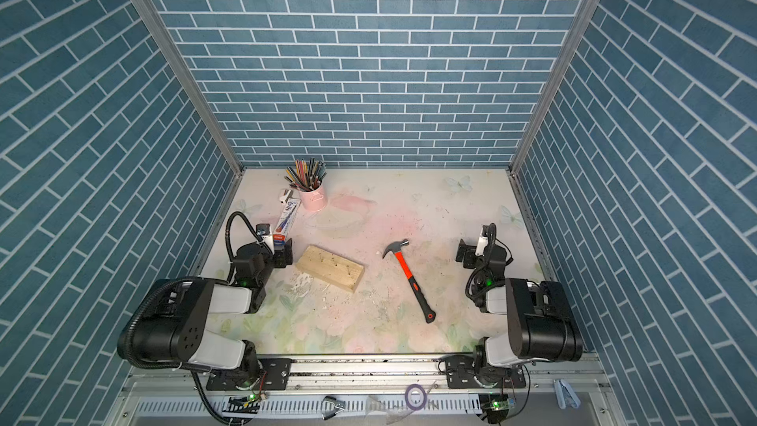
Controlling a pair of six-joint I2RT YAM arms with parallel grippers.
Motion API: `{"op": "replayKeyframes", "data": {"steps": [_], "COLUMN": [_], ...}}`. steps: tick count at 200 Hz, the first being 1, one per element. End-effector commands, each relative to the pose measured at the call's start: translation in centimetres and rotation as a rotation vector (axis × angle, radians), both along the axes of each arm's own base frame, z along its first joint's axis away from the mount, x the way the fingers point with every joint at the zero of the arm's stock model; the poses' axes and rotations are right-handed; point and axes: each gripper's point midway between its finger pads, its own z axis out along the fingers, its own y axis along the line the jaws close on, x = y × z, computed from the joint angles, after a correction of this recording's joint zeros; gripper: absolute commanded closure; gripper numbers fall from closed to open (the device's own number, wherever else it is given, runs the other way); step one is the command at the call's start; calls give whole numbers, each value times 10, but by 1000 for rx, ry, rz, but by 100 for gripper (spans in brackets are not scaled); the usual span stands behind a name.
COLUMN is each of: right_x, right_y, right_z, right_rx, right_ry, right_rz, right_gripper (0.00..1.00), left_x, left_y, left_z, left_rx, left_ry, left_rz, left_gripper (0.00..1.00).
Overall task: Use a claw hammer to pull out a nail
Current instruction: Adjust the hammer at the center of the board.
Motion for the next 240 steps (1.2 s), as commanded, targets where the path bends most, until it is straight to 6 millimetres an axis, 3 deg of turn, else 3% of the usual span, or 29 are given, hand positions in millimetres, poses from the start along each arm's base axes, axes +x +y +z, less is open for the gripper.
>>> {"op": "replayKeyframes", "data": {"steps": [1,200,222,240], "right_x": [21,20,26,28], "right_y": [1,0,0,7], "right_z": [40,41,50,65], "right_rx": [-65,-67,-71,-73], "right_ry": [-175,-179,-168,-146], "right_rz": [35,33,36,79], "right_gripper": [1,1,1,1], "left_x": [19,19,18,12], "left_y": [1,1,2,-2], "left_z": [43,44,52,72], "left_rx": [18,18,28,51], "left_ry": [-180,-183,-186,-213], "left_rz": [13,13,39,42], "left_gripper": [12,12,12,12]}}
